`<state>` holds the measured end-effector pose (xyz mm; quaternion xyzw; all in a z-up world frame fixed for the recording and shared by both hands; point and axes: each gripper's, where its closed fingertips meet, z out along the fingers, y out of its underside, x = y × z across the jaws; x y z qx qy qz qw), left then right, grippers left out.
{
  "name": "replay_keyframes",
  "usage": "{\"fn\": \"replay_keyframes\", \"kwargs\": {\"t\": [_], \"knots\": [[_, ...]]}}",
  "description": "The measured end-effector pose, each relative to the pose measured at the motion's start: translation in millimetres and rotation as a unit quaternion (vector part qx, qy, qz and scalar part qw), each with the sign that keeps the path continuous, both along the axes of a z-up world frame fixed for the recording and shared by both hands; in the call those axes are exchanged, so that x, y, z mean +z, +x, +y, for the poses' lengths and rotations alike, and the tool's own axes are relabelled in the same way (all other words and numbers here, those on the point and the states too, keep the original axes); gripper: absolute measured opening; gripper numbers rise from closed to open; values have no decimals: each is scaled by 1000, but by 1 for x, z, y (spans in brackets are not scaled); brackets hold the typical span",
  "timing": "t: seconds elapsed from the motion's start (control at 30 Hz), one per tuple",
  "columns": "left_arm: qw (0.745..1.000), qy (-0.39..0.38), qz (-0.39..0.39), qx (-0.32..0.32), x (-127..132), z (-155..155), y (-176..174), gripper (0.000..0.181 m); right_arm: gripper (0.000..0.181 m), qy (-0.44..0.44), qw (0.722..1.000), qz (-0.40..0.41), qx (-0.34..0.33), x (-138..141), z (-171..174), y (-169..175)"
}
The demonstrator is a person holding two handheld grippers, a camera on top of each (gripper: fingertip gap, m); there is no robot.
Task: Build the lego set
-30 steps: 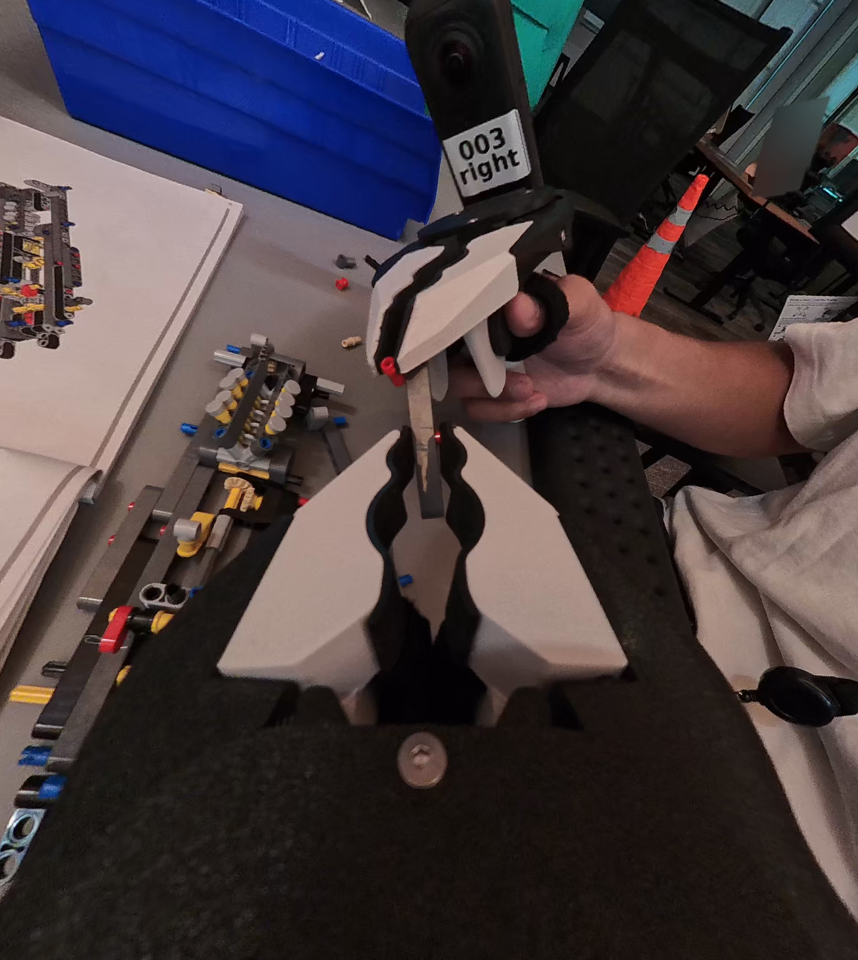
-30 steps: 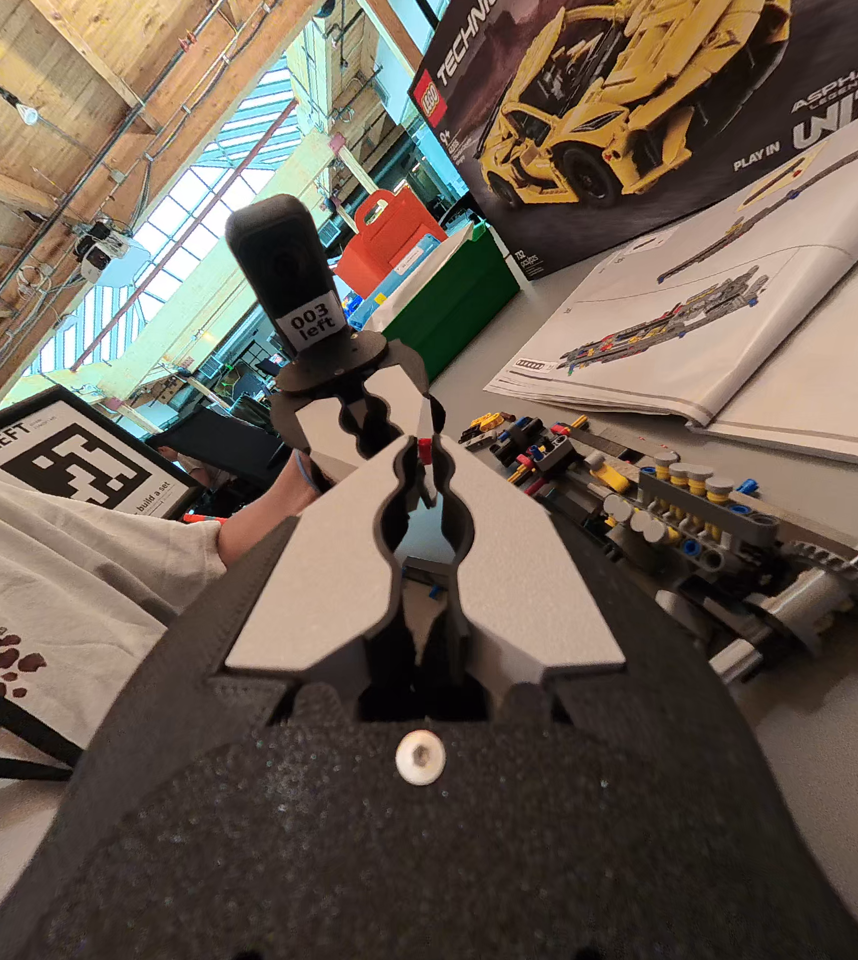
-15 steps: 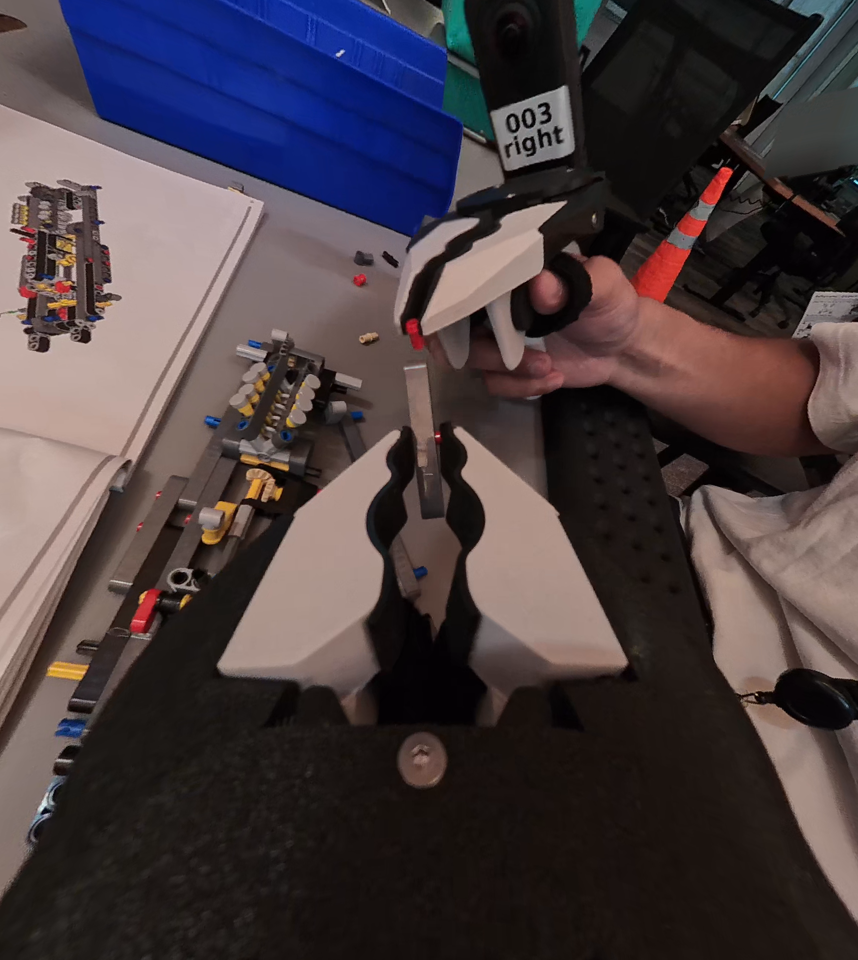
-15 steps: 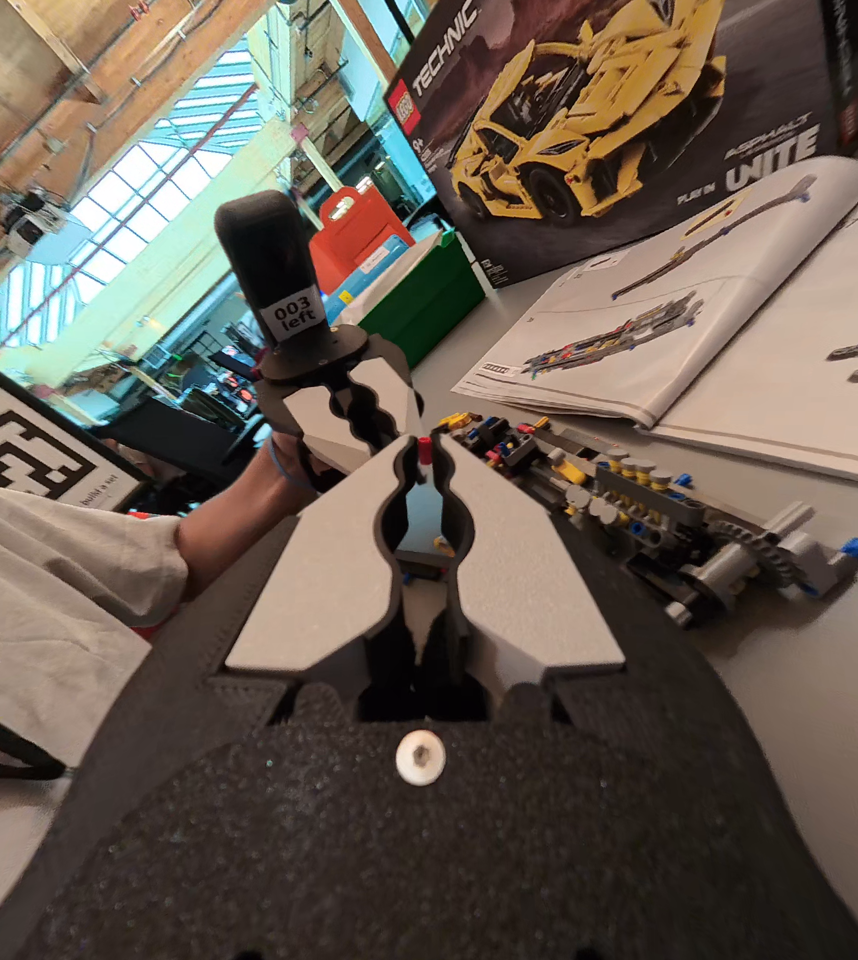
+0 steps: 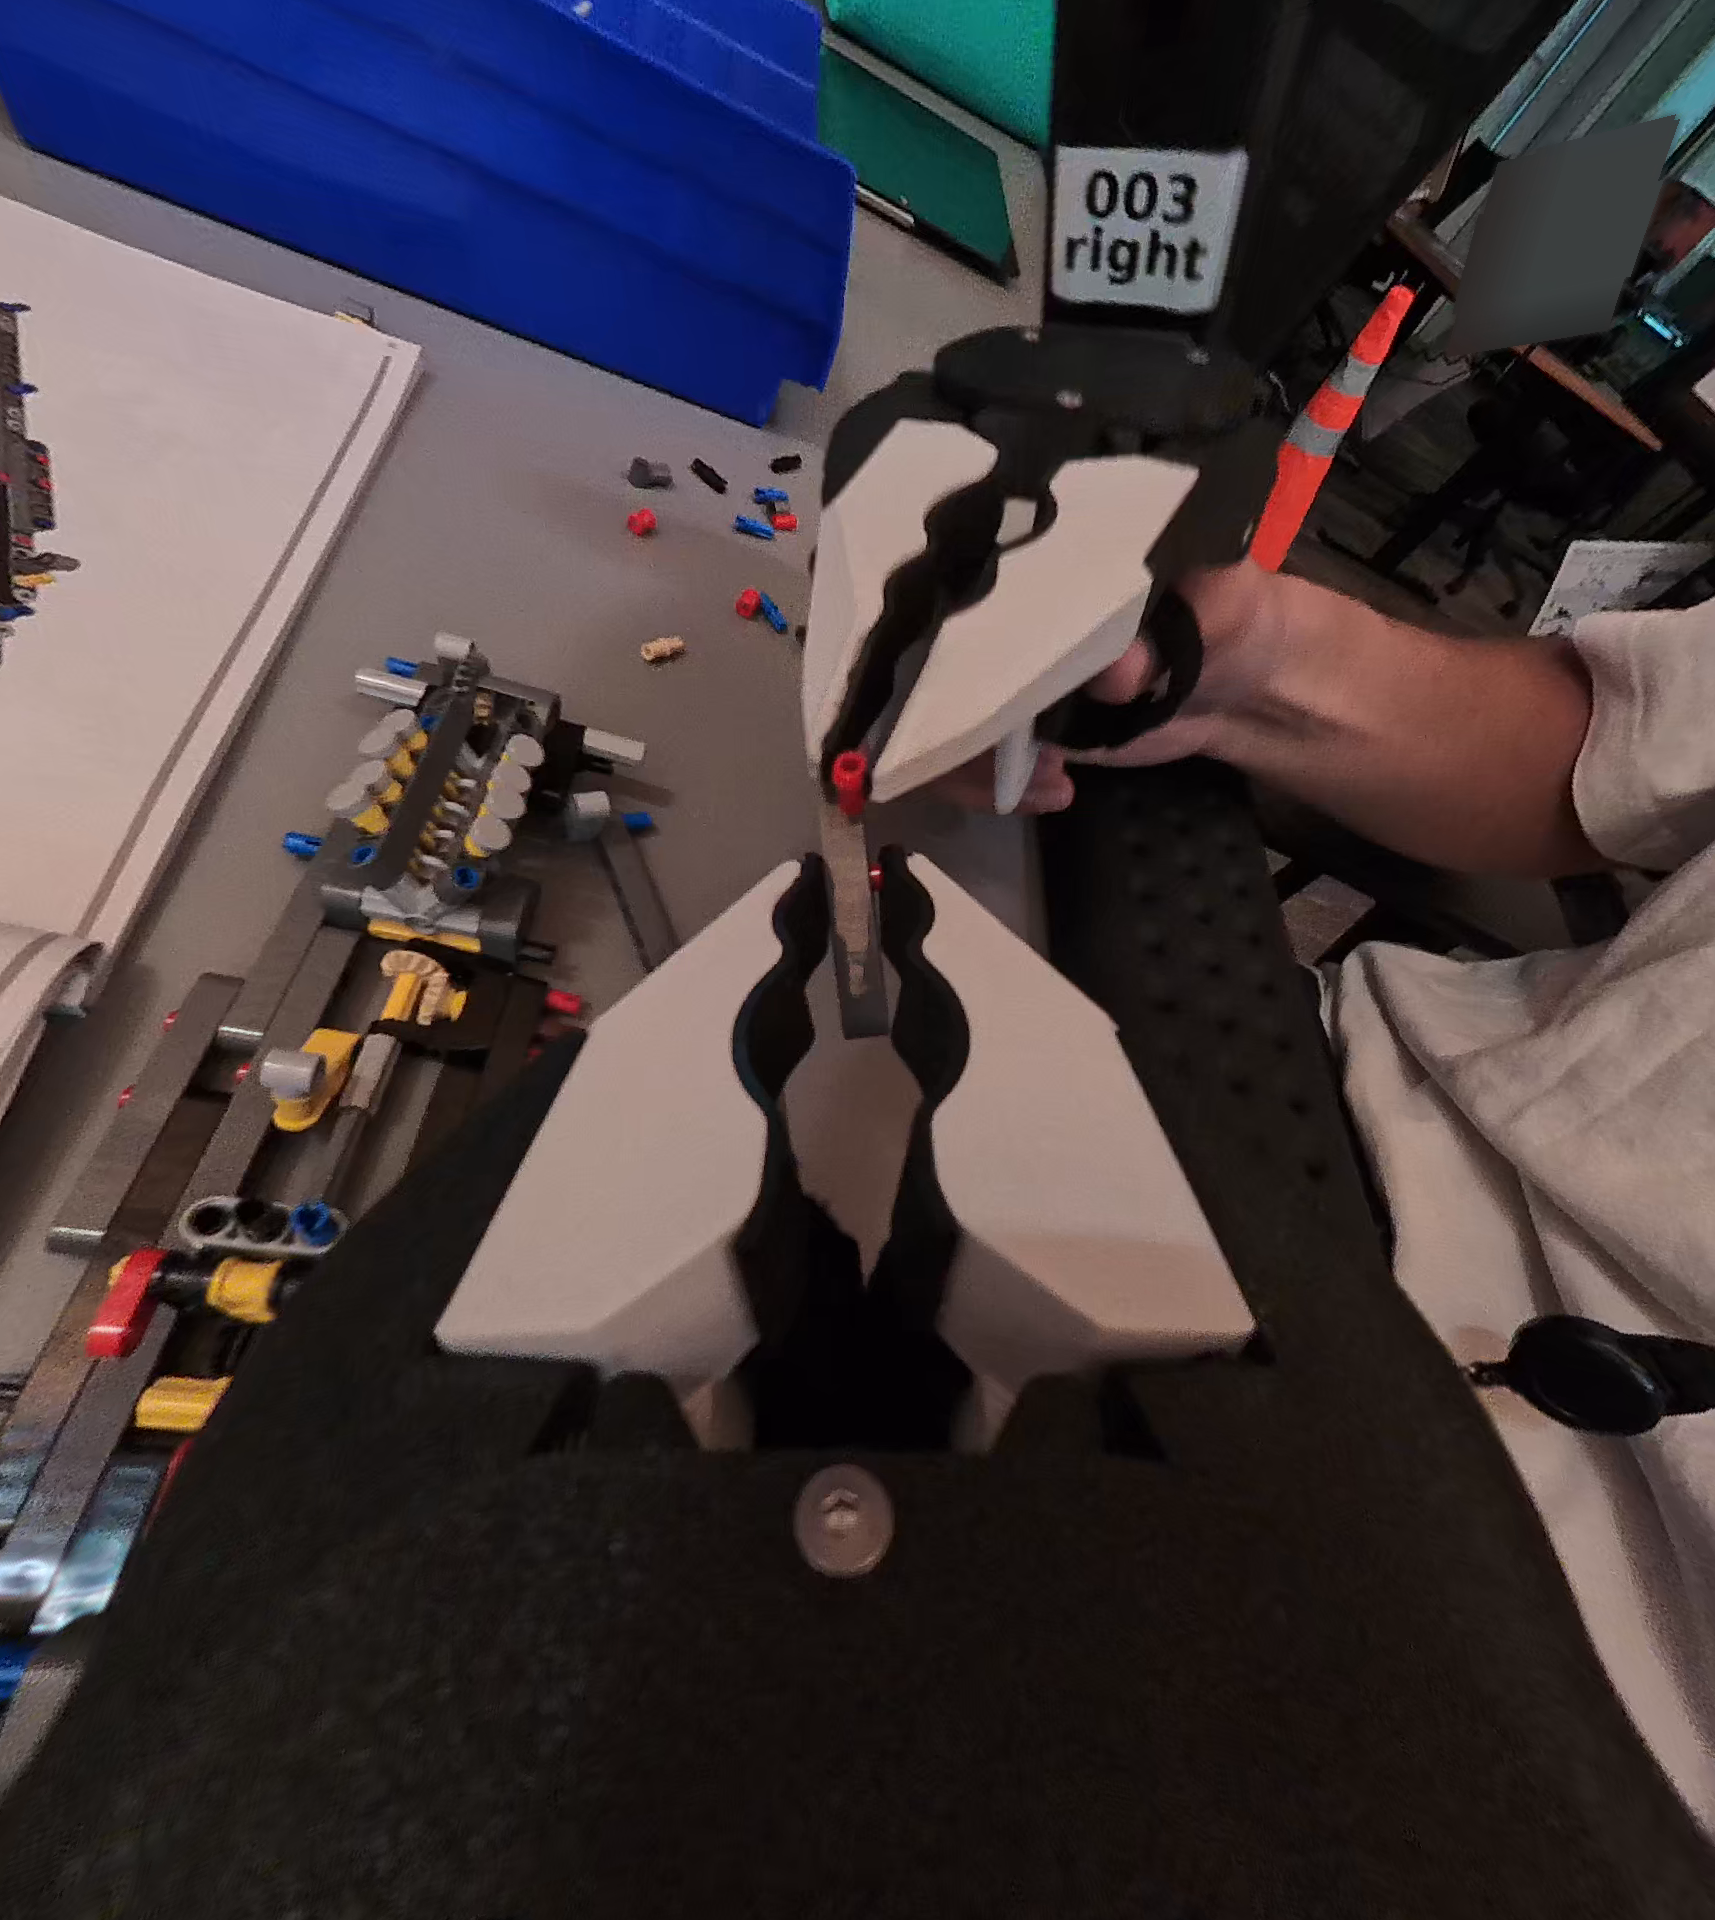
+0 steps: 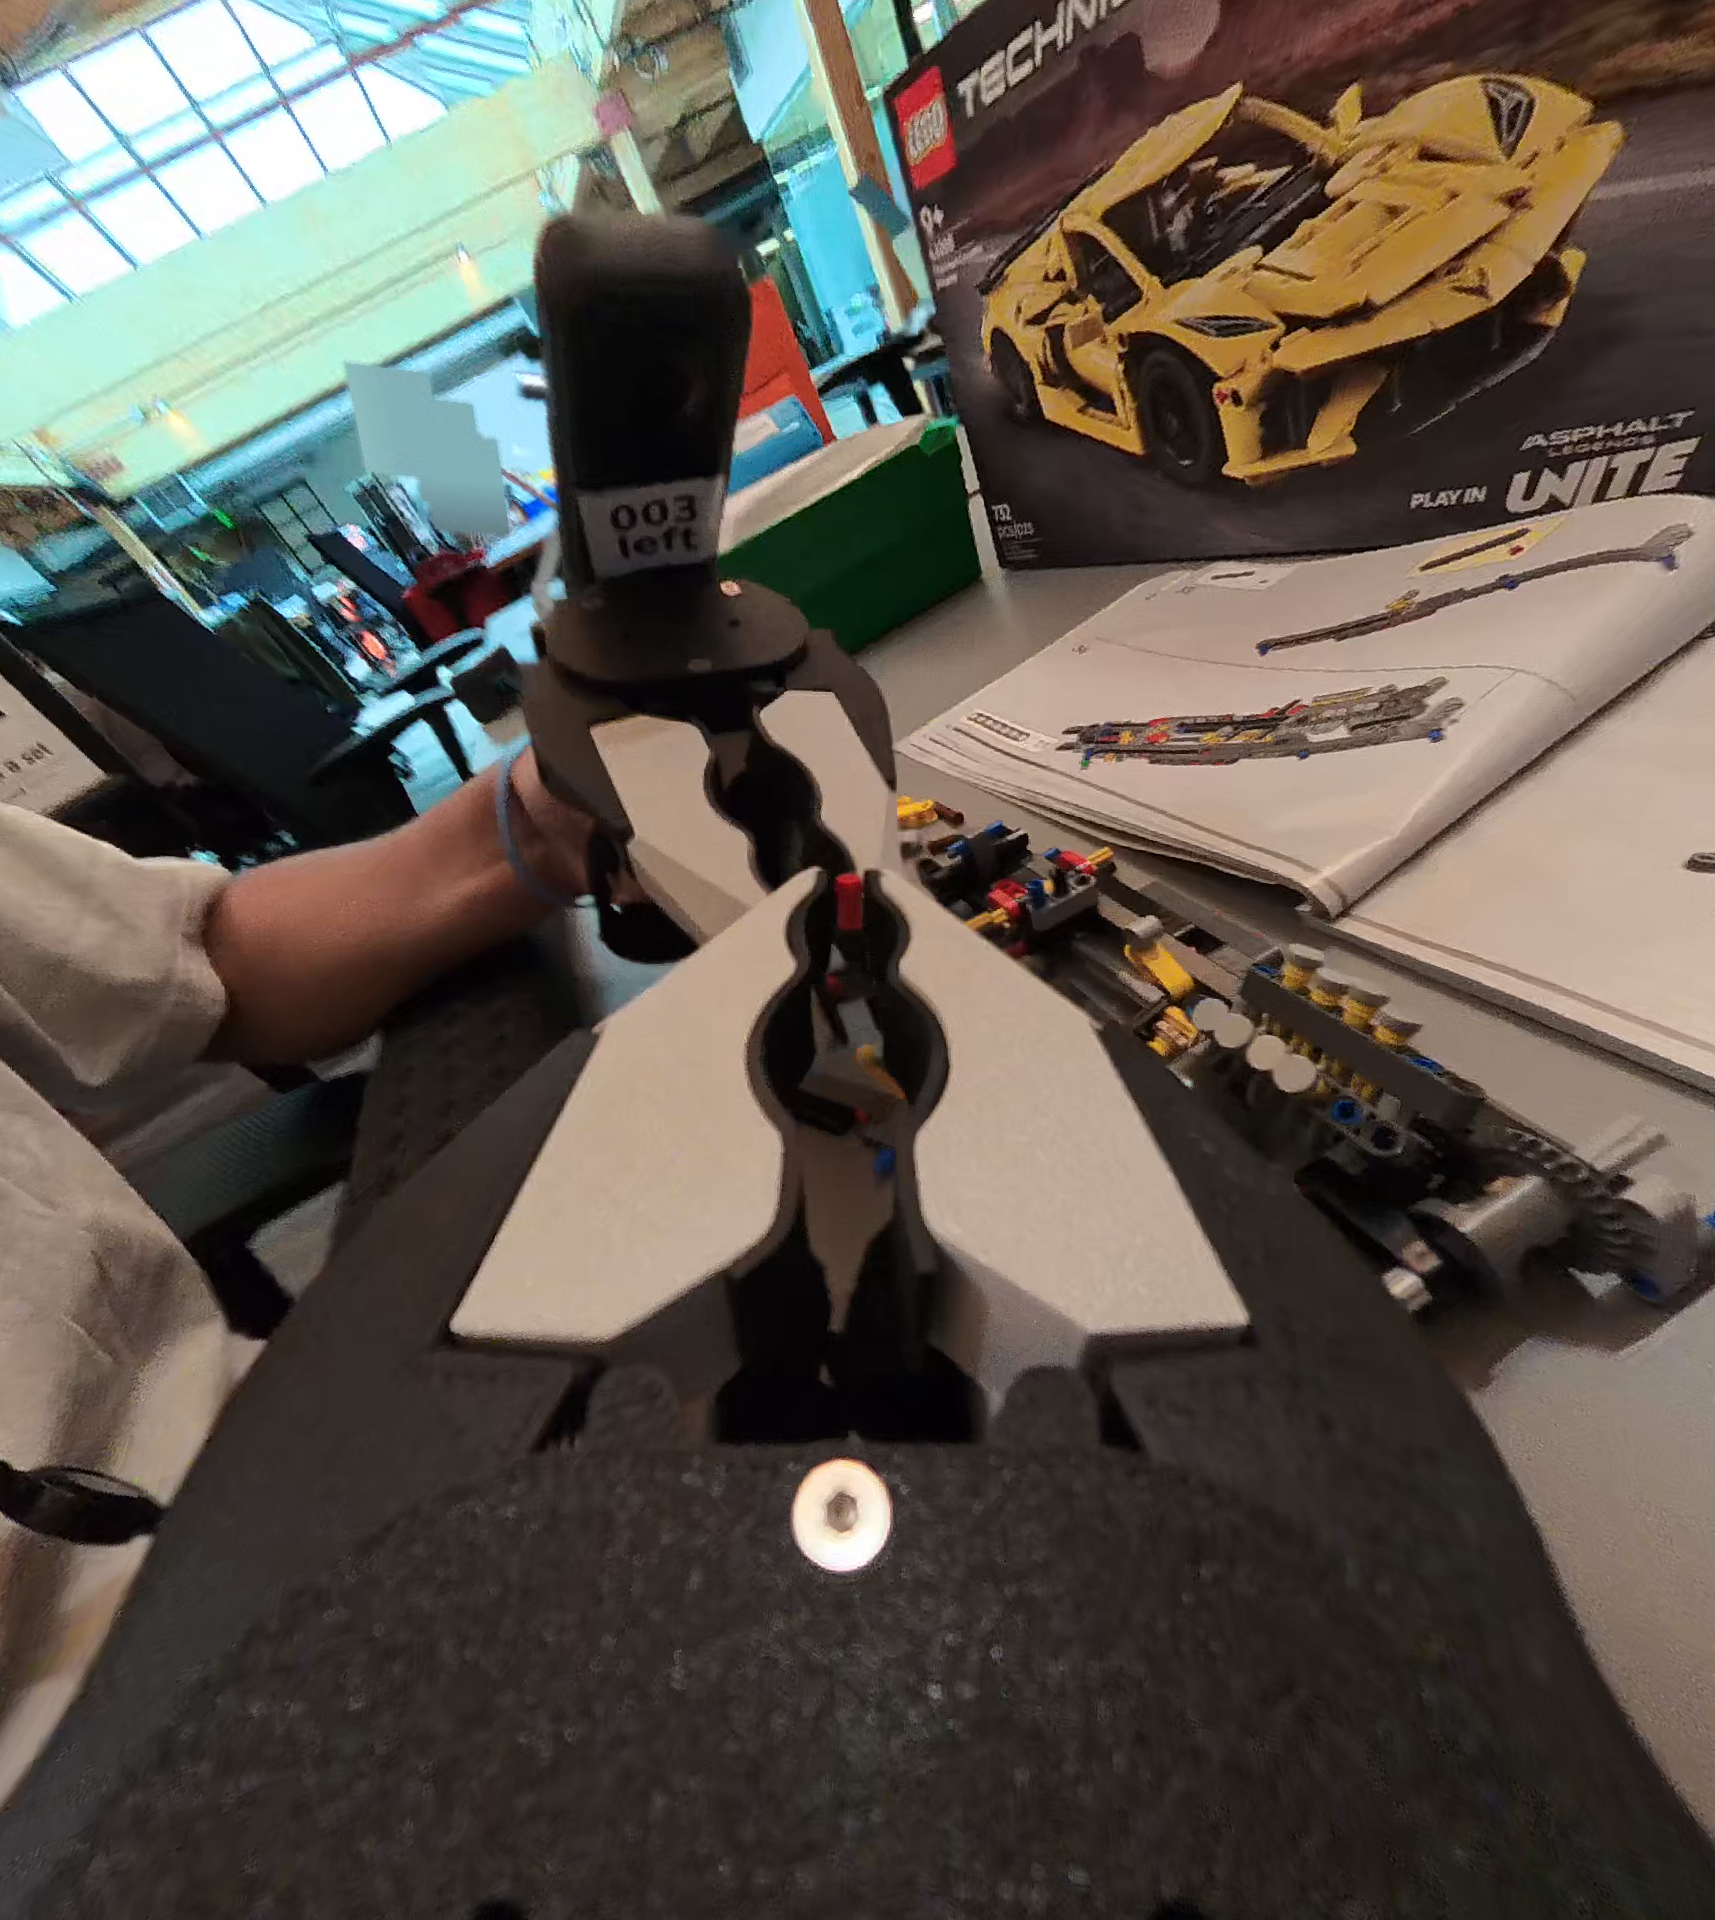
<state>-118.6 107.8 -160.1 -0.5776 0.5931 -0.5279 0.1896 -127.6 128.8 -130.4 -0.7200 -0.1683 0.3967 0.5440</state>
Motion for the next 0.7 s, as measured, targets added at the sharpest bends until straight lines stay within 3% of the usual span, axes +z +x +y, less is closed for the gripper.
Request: {"fn": "replay_keyframes", "kwargs": {"t": [0.33,0.53,0.63,0.7], "knots": [[999,-43,-12,3,10,5,-3,8,4,95,986,-127,-47,2,2,13],[1000,-6,17,5,-5,7,-4,8,3,85,987,-124,-63,3,2,23],[998,33,40,29,-16,18,-5,8,3,53,980,-174,-76,-6,-2,46],[998,25,38,41,-14,23,-4,8,3,-8,969,-236,-77,-31,-8,68]]}}
